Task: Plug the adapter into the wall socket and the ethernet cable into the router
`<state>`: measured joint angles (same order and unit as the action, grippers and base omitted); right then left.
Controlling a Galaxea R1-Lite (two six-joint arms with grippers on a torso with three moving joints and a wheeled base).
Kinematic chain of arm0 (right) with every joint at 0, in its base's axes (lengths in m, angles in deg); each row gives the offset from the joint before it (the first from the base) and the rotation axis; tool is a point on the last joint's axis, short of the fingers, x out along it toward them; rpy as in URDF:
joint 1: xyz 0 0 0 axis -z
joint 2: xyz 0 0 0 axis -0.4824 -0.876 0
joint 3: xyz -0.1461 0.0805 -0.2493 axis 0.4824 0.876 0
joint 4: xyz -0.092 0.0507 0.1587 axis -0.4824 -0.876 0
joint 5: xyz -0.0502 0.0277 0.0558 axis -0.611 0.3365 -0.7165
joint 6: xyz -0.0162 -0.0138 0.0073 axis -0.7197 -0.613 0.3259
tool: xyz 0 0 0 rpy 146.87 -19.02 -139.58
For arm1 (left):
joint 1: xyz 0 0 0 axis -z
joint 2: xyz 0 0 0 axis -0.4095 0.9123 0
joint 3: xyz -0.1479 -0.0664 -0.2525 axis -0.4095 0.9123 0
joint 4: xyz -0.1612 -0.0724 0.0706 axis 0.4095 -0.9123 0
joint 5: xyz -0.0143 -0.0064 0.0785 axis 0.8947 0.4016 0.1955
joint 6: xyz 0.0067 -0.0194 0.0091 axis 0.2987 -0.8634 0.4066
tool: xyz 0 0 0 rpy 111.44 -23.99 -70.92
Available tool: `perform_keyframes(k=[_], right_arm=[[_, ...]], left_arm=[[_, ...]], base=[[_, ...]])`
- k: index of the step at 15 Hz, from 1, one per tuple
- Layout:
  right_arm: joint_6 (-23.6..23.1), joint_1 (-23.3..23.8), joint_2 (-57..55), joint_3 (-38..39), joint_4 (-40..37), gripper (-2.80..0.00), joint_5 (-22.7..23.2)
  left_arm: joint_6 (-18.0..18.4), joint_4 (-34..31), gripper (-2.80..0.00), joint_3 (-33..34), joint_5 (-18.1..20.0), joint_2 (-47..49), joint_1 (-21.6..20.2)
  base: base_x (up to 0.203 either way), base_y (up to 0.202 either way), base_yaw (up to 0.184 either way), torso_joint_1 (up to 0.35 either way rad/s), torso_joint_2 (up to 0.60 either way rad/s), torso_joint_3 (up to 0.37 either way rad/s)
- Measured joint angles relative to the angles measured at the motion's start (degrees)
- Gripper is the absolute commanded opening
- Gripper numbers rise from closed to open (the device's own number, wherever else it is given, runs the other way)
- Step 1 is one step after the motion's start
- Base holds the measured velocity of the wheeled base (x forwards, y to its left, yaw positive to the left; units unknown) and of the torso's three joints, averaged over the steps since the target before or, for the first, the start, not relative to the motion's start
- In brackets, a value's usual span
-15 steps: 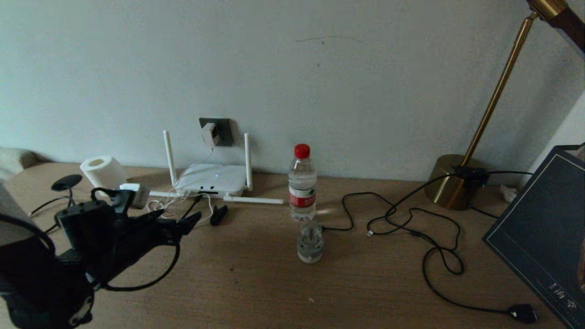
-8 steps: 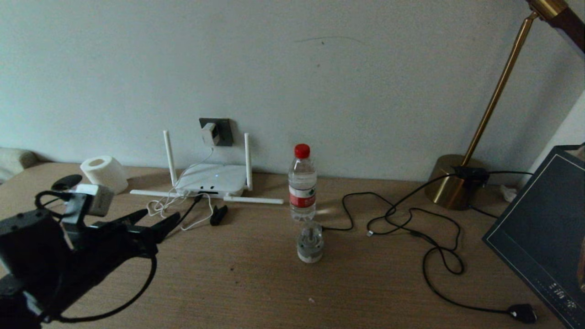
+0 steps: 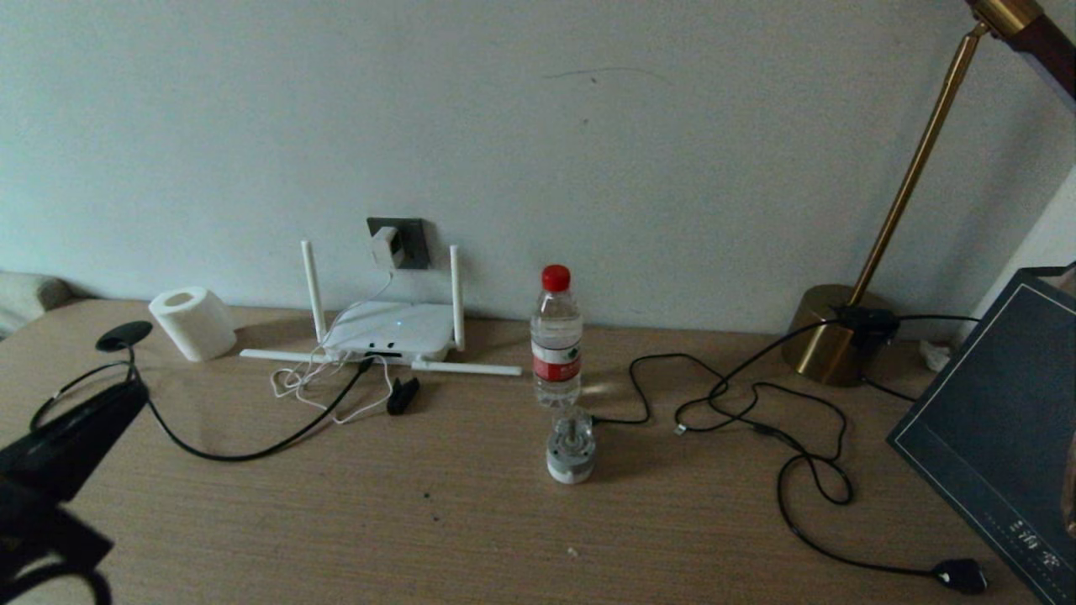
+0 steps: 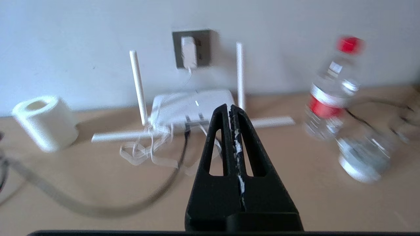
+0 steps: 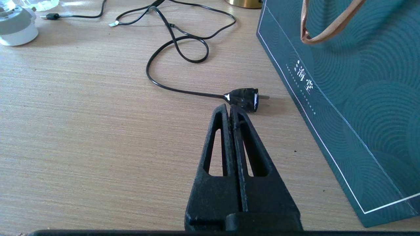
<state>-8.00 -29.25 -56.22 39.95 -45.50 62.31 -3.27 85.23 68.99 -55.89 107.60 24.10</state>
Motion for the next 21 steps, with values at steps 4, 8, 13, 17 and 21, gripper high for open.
perform_keyframes(k=[4, 8, 13, 17, 21], right_arm=[[0.0, 0.0, 0.0, 0.0, -0.02, -2.8, -0.06], [0.01, 0.0, 0.0, 0.02, 0.0, -2.8, -0.13], [-0.05, 0.0, 0.0, 0.05, -0.02, -2.8, -0.11], [0.0, 0.0, 0.0, 0.0, -0.01, -2.8, -0.11], [-0.07, 0.0, 0.0, 0.0, -0.01, -2.8, -0.09]], left_arm=[[0.13, -37.69, -2.8, 1.75, -3.61, -29.43, 0.07], [2.73, -60.4, -2.8, 4.3, -6.02, -45.49, 0.07], [-1.27, -60.11, -2.8, 4.94, -7.35, -50.0, 0.07], [-2.84, -60.27, -2.8, 4.96, -7.64, -50.4, 0.07], [-3.17, -60.4, -2.8, 4.96, -7.86, -50.43, 0.05]], base=[[0.0, 0.0, 0.0, 0.0, 0.0, 0.0], [0.0, 0.0, 0.0, 0.0, 0.0, 0.0], [0.0, 0.0, 0.0, 0.0, 0.0, 0.0], [0.0, 0.0, 0.0, 0.0, 0.0, 0.0], [0.0, 0.0, 0.0, 0.0, 0.0, 0.0]])
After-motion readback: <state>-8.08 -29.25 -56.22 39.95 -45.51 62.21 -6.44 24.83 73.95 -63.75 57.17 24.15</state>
